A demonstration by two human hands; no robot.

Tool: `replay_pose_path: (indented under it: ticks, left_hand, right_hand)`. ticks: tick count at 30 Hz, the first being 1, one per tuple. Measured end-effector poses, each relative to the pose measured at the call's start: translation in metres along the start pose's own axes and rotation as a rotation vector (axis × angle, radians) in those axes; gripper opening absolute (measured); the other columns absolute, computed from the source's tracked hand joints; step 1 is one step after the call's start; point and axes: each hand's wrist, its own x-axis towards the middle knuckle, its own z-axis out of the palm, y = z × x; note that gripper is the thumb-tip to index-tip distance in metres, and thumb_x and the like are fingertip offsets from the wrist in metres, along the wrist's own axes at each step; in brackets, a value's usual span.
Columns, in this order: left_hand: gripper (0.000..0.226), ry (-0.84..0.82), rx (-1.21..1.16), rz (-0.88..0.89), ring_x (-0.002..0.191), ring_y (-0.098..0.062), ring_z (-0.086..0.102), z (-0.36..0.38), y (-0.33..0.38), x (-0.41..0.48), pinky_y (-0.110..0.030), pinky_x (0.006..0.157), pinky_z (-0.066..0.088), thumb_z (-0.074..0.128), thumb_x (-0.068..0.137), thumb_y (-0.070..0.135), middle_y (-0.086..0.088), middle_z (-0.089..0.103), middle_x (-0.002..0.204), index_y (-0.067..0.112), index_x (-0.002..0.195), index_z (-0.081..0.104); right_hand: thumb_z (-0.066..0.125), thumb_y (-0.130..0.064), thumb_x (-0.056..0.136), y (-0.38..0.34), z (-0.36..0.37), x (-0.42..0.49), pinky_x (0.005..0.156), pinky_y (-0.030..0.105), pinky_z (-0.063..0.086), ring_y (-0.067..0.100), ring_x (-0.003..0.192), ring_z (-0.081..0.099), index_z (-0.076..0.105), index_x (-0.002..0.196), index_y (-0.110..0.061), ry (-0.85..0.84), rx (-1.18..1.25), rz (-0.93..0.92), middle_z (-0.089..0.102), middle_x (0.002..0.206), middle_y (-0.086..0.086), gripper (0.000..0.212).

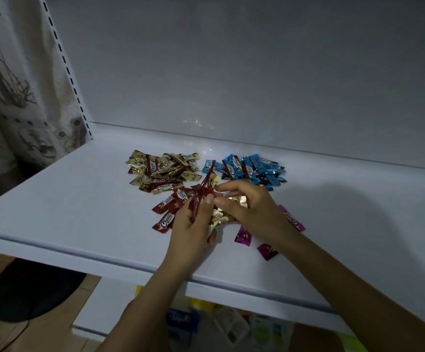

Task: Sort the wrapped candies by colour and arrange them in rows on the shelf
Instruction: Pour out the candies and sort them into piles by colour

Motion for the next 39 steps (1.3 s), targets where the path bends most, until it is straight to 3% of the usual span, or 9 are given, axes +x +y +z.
replay_pose_path:
  ticks: [7, 11, 13, 16, 22, 26, 31, 35, 39]
  left_hand:
    - [0.042, 0.085, -0.144, -0.051, 0.07, -0.011, 0.066, -0.006, -0.006, 0.0, -0.018, 0.053, 0.049, 0.044, 0.088, 0.041, -0.003, 0.073, 0.089, 0.014, 0.113, 0.064]
    - [0.026, 0.194, -0.073, 0.028, 0.088, -0.002, 0.068, -0.03, 0.005, 0.008, -0.014, 0.068, 0.051, 0.042, 0.097, 0.033, 0.008, 0.074, 0.095, 0.025, 0.108, 0.065]
    - [0.025, 0.259, 0.03, 0.093, 0.087, -0.004, 0.067, -0.054, 0.014, 0.02, -0.023, 0.074, 0.055, 0.043, 0.097, 0.041, 0.011, 0.072, 0.092, 0.029, 0.103, 0.064]
    - [0.024, 0.328, 0.095, 0.081, 0.055, -0.008, 0.054, -0.094, 0.014, 0.036, -0.026, 0.048, 0.045, 0.044, 0.096, 0.042, 0.008, 0.059, 0.062, 0.026, 0.096, 0.063]
    - [0.038, 0.332, 0.067, -0.034, 0.063, -0.02, 0.041, -0.128, 0.0, 0.046, -0.021, 0.048, 0.037, 0.045, 0.092, 0.047, -0.012, 0.052, 0.078, 0.013, 0.094, 0.061]
    - [0.05, 0.29, 0.034, -0.038, 0.059, -0.02, 0.039, -0.13, -0.005, 0.047, -0.023, 0.048, 0.036, 0.045, 0.097, 0.04, -0.013, 0.047, 0.073, -0.009, 0.103, 0.054]
    - [0.044, 0.24, 0.046, -0.018, 0.055, -0.013, 0.046, -0.131, -0.005, 0.046, -0.023, 0.05, 0.037, 0.047, 0.095, 0.042, -0.009, 0.057, 0.07, 0.003, 0.108, 0.061]
    - [0.039, 0.158, 0.128, 0.002, 0.059, -0.015, 0.048, -0.127, -0.004, 0.045, -0.023, 0.052, 0.038, 0.05, 0.095, 0.038, -0.018, 0.06, 0.073, 0.001, 0.095, 0.063]
    - [0.042, 0.171, 0.105, -0.018, 0.06, -0.018, 0.045, -0.128, -0.009, 0.046, -0.02, 0.048, 0.035, 0.052, 0.094, 0.037, -0.023, 0.062, 0.079, -0.002, 0.099, 0.066]
  right_hand:
    - [0.068, -0.012, 0.085, -0.009, 0.012, 0.015, 0.051, 0.007, 0.043, -0.004, 0.057, 0.061, 0.067, 0.086, -0.026, 0.134, 0.151, -0.063, 0.07, 0.082, -0.006, 0.014]
    - [0.065, -0.011, 0.088, -0.019, 0.014, 0.032, 0.042, 0.016, 0.041, 0.004, 0.043, 0.052, 0.068, 0.087, -0.016, 0.241, 0.3, 0.019, 0.066, 0.065, -0.011, 0.006]
    - [0.064, -0.012, 0.088, -0.022, 0.014, 0.046, 0.035, 0.014, 0.031, 0.002, 0.034, 0.04, 0.067, 0.087, -0.01, 0.23, 0.376, 0.107, 0.062, 0.058, -0.008, 0.004]
    - [0.064, -0.019, 0.089, -0.023, 0.023, 0.063, 0.033, 0.016, 0.026, 0.004, 0.034, 0.032, 0.066, 0.085, -0.007, 0.168, 0.368, 0.187, 0.046, 0.054, -0.001, 0.013]
    - [0.055, -0.019, 0.095, -0.035, 0.05, 0.113, 0.042, 0.023, 0.046, 0.013, 0.048, 0.055, 0.063, 0.112, -0.01, 0.096, 0.425, 0.285, 0.064, 0.088, 0.008, 0.02]
    - [0.056, -0.025, 0.095, -0.034, 0.062, 0.14, 0.054, 0.03, 0.056, 0.019, 0.055, 0.065, 0.054, 0.127, -0.021, -0.041, 0.128, 0.329, 0.062, 0.086, 0.0, 0.032]
    - [0.055, -0.043, 0.092, -0.047, 0.072, 0.125, 0.042, 0.022, 0.042, 0.008, 0.045, 0.054, 0.064, 0.105, -0.026, -0.156, 0.008, 0.138, 0.067, 0.086, -0.003, 0.023]
    - [0.064, -0.034, 0.087, -0.067, 0.086, 0.116, 0.041, 0.007, 0.033, -0.006, 0.04, 0.047, 0.069, 0.098, -0.019, -0.272, 0.109, 0.09, 0.059, 0.06, -0.015, 0.019]
    - [0.061, -0.023, 0.091, -0.057, 0.085, 0.127, 0.037, 0.013, 0.033, 0.001, 0.039, 0.043, 0.066, 0.087, -0.008, -0.114, 0.229, 0.194, 0.054, 0.06, -0.002, 0.016]
